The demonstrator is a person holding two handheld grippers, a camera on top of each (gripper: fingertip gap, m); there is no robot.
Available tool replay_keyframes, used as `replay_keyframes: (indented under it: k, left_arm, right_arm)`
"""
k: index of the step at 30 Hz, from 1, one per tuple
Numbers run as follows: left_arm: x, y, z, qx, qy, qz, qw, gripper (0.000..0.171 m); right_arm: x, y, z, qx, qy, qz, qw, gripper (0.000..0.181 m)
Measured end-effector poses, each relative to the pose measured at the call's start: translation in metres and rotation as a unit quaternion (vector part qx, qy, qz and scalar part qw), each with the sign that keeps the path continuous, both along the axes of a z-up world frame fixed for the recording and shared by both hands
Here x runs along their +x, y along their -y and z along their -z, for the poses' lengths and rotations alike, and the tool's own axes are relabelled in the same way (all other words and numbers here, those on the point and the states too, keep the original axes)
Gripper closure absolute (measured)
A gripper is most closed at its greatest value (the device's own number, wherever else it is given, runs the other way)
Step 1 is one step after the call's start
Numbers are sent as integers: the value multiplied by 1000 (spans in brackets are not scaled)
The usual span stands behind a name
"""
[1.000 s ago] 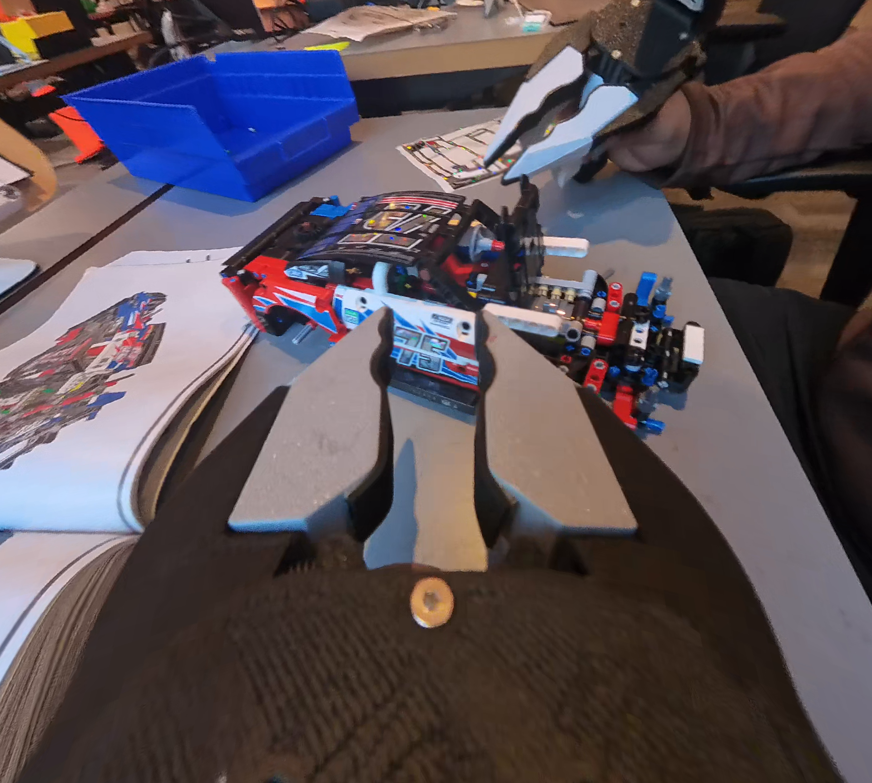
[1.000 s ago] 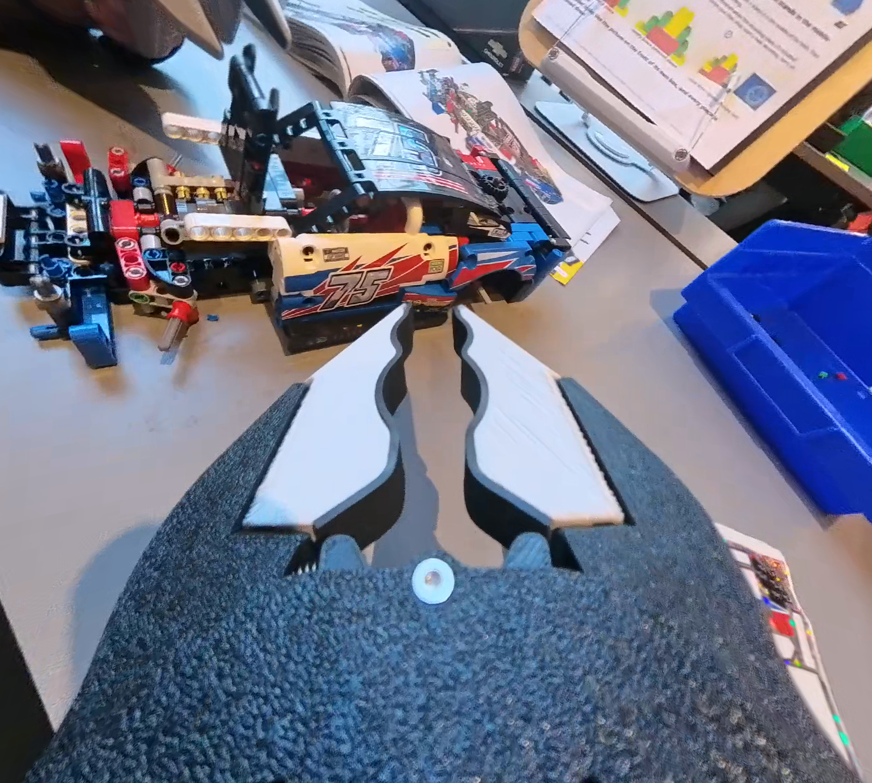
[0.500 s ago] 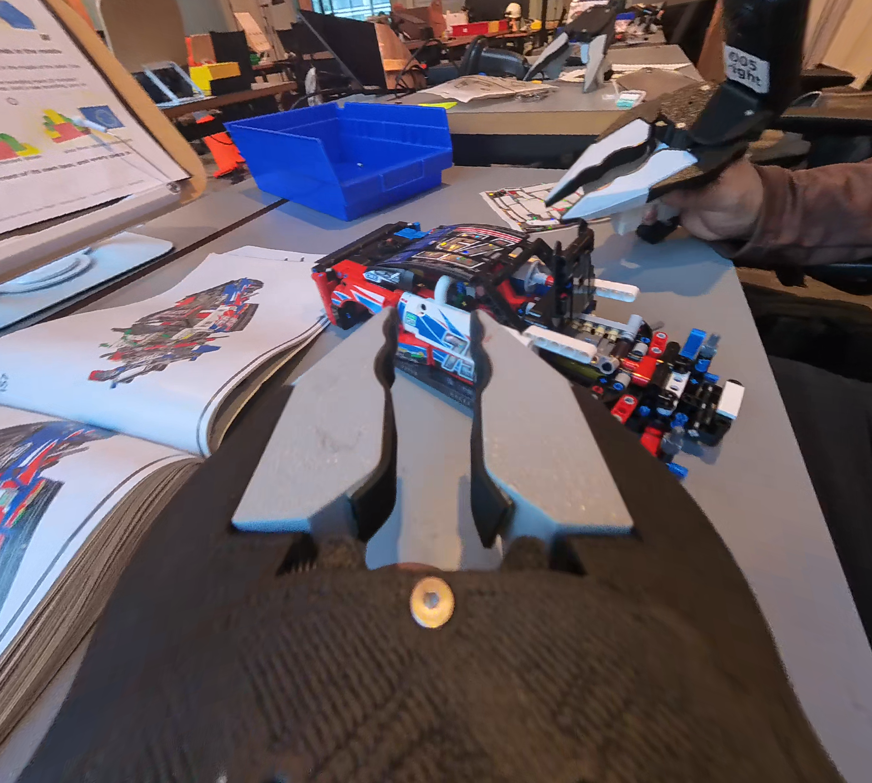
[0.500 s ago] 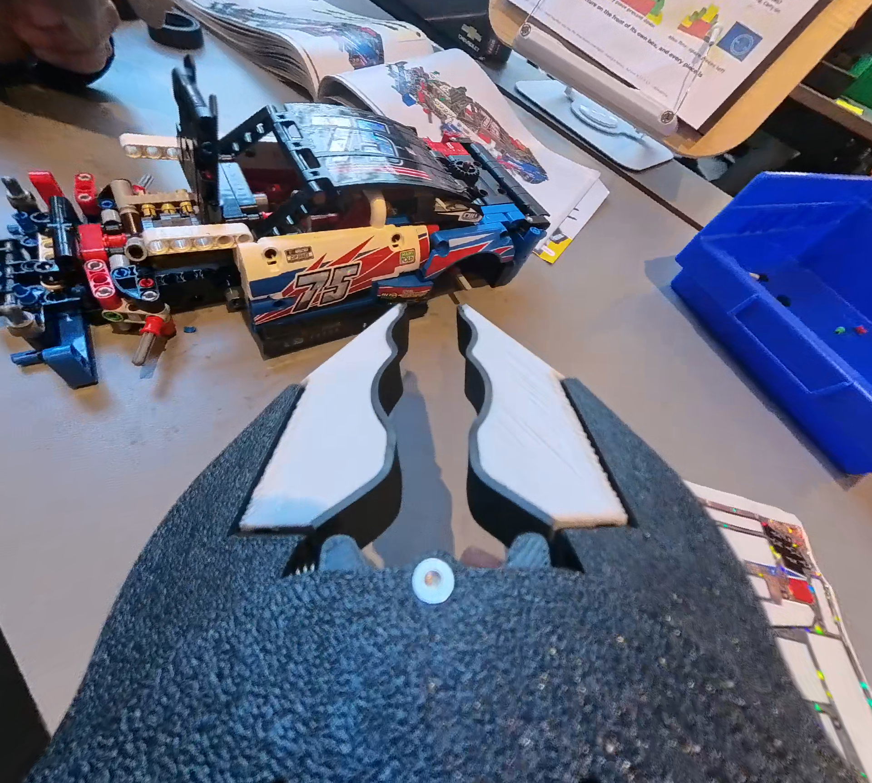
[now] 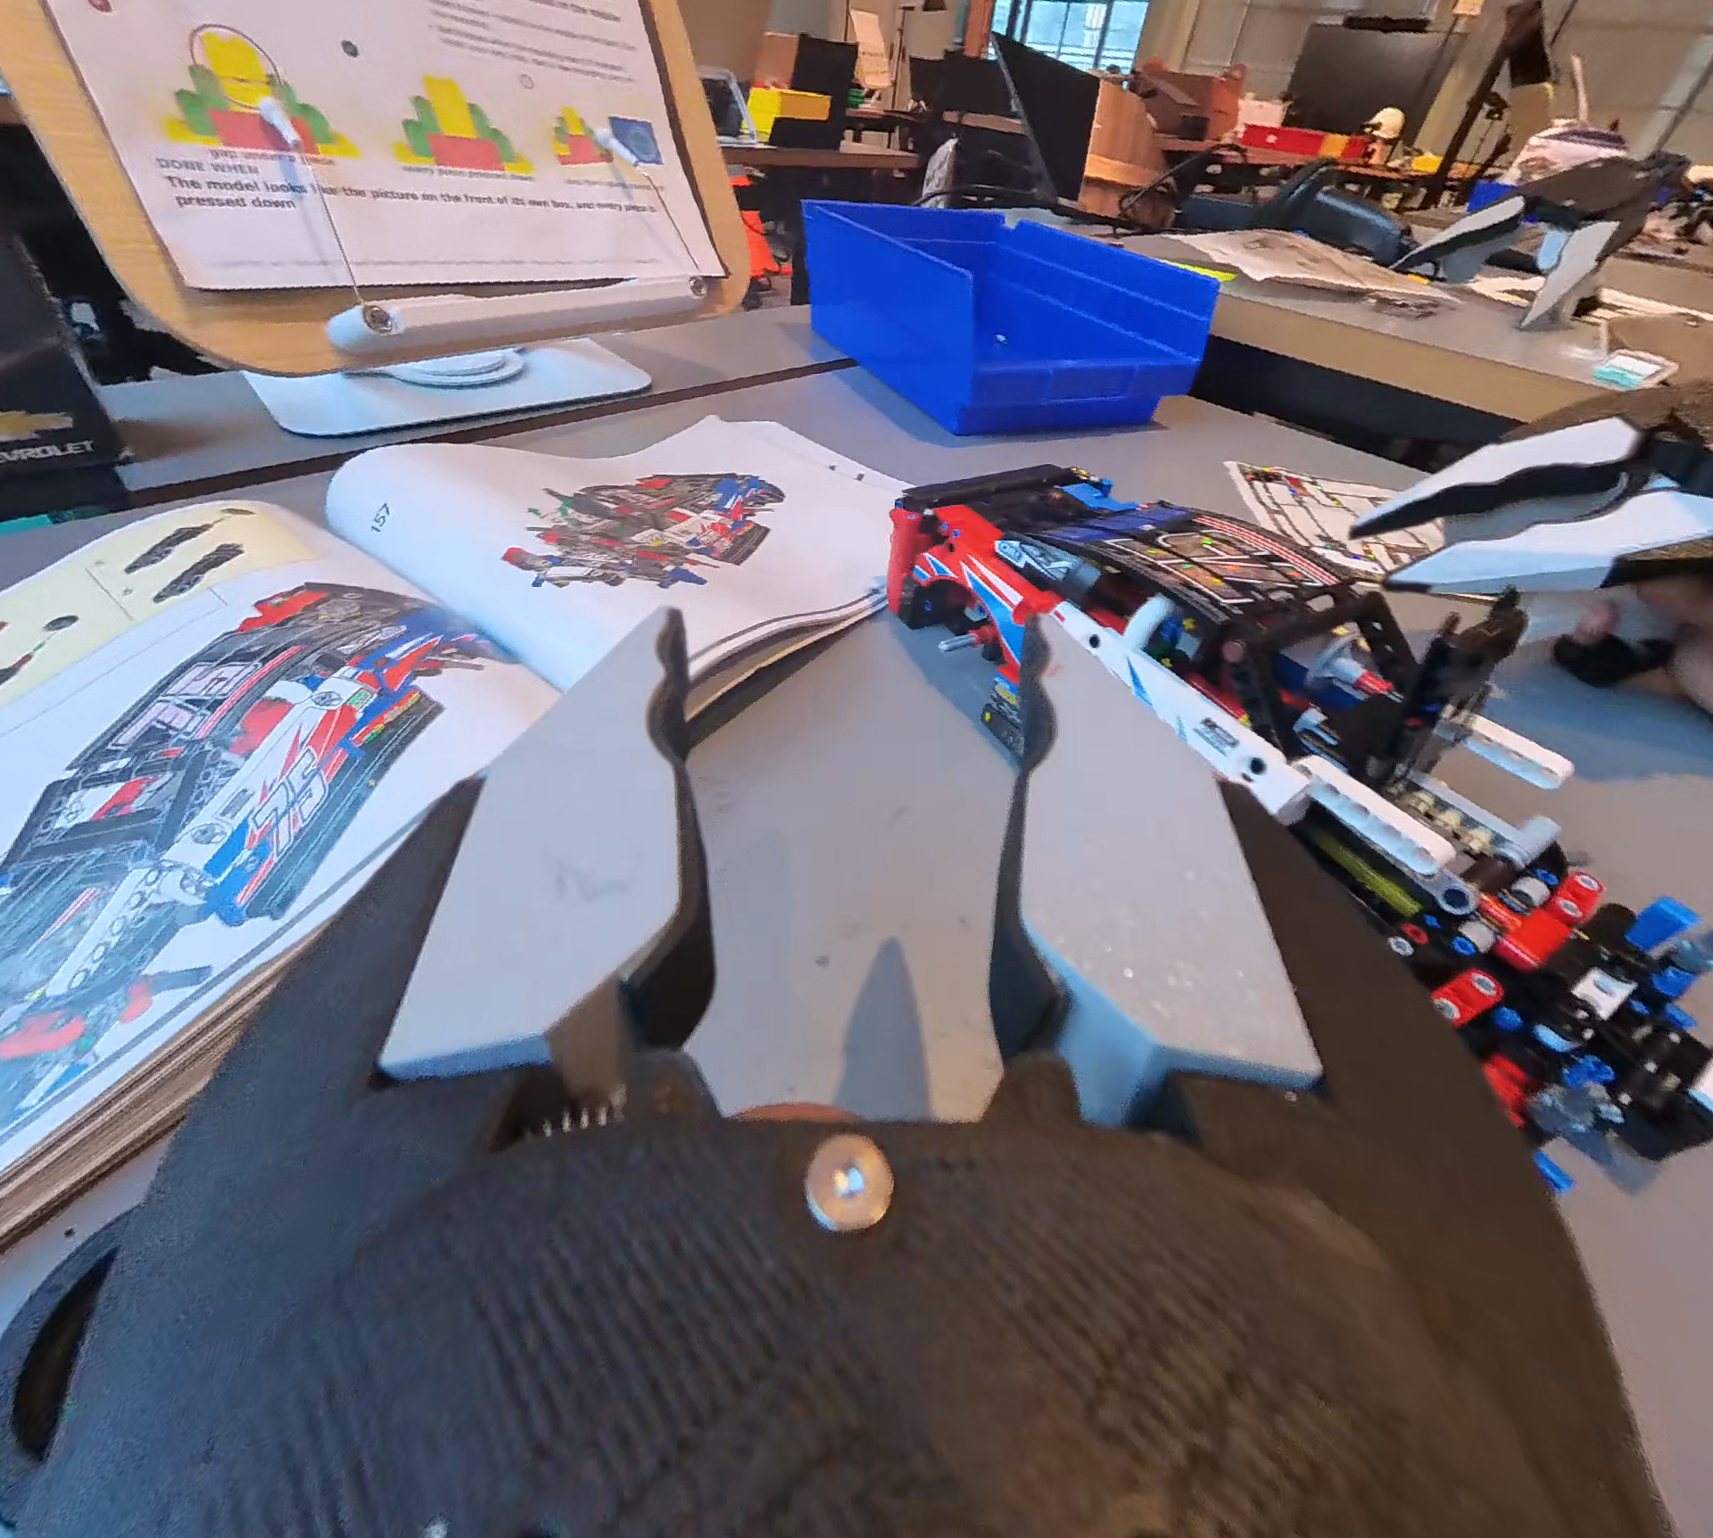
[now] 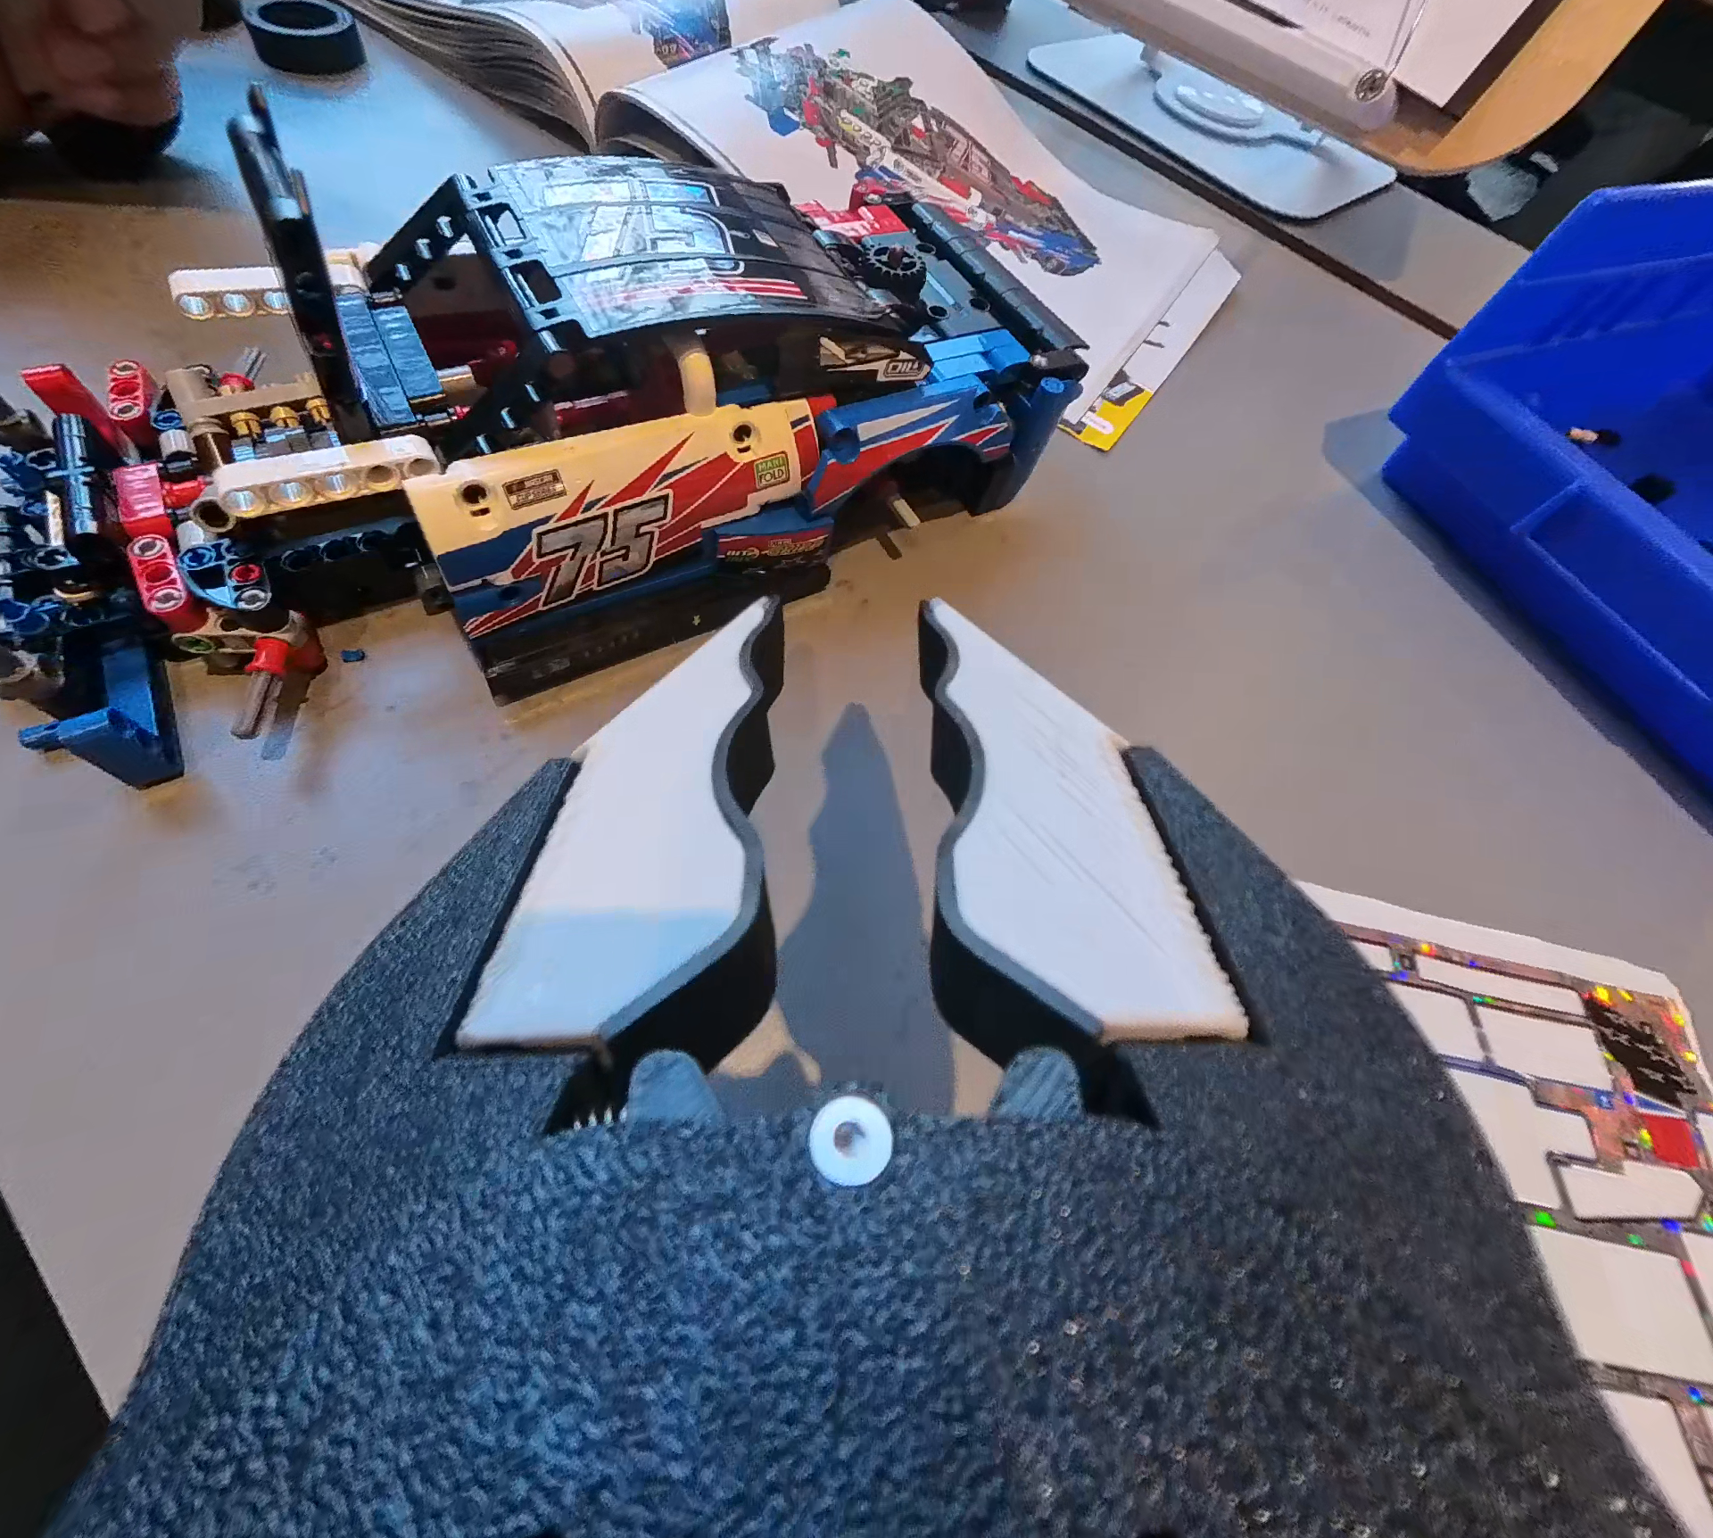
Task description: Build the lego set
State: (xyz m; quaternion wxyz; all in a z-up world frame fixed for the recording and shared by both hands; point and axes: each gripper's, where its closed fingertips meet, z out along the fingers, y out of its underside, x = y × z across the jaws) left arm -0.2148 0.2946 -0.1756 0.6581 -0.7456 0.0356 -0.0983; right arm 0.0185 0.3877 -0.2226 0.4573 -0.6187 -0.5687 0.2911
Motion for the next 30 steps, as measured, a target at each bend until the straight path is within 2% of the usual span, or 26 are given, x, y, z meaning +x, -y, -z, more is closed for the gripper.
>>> replay_keyframes:
  k: [6,9,11,12,14,17,20,21,22,23,24,25,30]
  left_arm:
    - [-6,-8,10,-36,-11,-24,999,98]
    - [-14,-16,21,-86,-10,-27,996,96]
    - [1,-18,27,-118,20,31,992,109]
    - [11,-18,32,-142,35,59,987,112]
    - [28,-17,41,-173,50,98,979,111]
    - [45,-16,63,-236,11,136,962,110]
    - [58,-16,86,-294,-44,176,938,108]
    - [66,-16,91,-305,-54,196,930,107]
    - [72,-19,90,-300,-60,210,929,112]
    - [80,-19,89,-301,-60,236,922,127]
    - [89,-15,88,-312,-46,269,910,146]
    - [94,-14,87,-324,-34,290,900,156]
    - [101,-26,88,-335,-23,326,884,155]
  right_arm:
    - [-2,-2,9,-32,22,-5,999,151]
    - [-7,-2,2,-13,10,-19,1000,155]
    - [-11,-20,-3,10,0,12,1000,163]
    - [-15,-28,-3,-1,-3,20,1000,160]
    - [-26,-24,3,-65,10,-13,998,159]
    - [-32,-13,27,-102,89,-47,990,158]
    - [-26,9,48,-76,161,-89,980,159]
    - [-25,18,50,-71,168,-107,977,170]
    - [-25,27,51,-68,170,-124,975,169]
    - [-24,35,51,-66,173,-137,973,180]
    - [-23,38,51,-55,176,-139,973,181]
    - [-22,40,51,-42,178,-139,973,181]
    - [-4,63,51,-12,201,-160,966,181]
